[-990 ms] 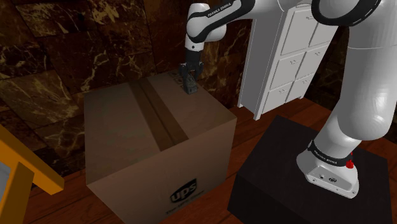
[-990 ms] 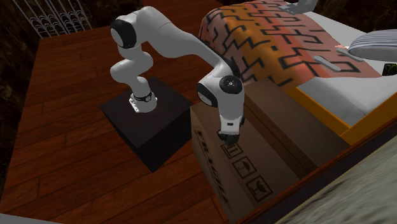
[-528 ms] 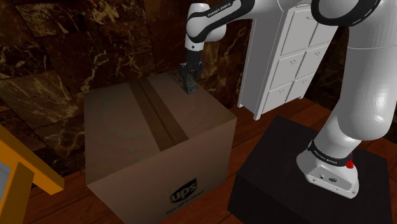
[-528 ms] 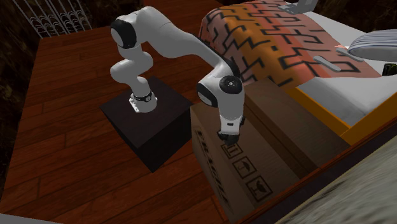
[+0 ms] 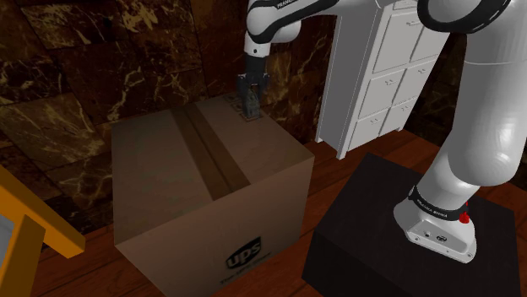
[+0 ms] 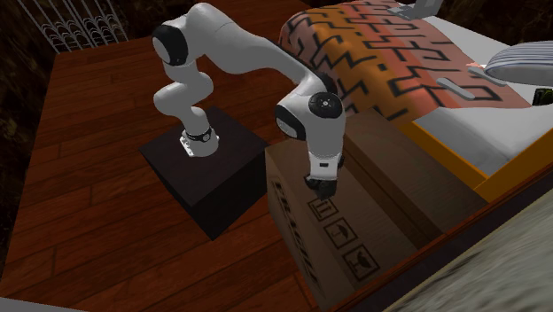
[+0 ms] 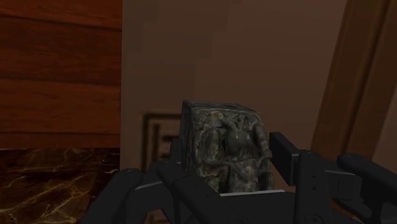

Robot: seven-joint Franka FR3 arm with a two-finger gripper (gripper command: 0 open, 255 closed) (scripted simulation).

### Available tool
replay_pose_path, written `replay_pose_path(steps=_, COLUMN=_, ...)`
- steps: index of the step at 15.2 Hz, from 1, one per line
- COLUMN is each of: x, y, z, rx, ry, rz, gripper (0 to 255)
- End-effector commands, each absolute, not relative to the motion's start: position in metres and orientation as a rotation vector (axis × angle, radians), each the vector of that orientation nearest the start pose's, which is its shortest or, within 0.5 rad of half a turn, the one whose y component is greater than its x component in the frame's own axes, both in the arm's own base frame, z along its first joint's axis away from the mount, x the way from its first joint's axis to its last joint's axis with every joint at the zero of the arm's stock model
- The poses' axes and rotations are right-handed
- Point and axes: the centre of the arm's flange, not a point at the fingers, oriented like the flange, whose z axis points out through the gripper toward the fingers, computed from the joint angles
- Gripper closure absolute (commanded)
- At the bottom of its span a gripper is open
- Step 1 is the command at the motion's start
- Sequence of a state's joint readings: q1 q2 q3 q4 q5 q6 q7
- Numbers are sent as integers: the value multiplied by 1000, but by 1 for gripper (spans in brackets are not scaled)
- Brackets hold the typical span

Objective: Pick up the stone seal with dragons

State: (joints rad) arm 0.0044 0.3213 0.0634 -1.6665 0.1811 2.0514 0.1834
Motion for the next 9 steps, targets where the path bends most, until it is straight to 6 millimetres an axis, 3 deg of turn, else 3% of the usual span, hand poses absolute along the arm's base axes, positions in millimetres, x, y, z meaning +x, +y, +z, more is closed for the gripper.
replay_pose_path(steps=1, x=654, y=50, z=438, rx=-2937, ry=292, rz=-59, gripper=255)
replay_pose_path(steps=7, x=654, y=50, z=470, rx=-2937, ry=292, rz=-59, gripper=255)
replay_pose_path(steps=9, x=654, y=50, z=470, rx=-2937, ry=292, rz=-59, gripper=255)
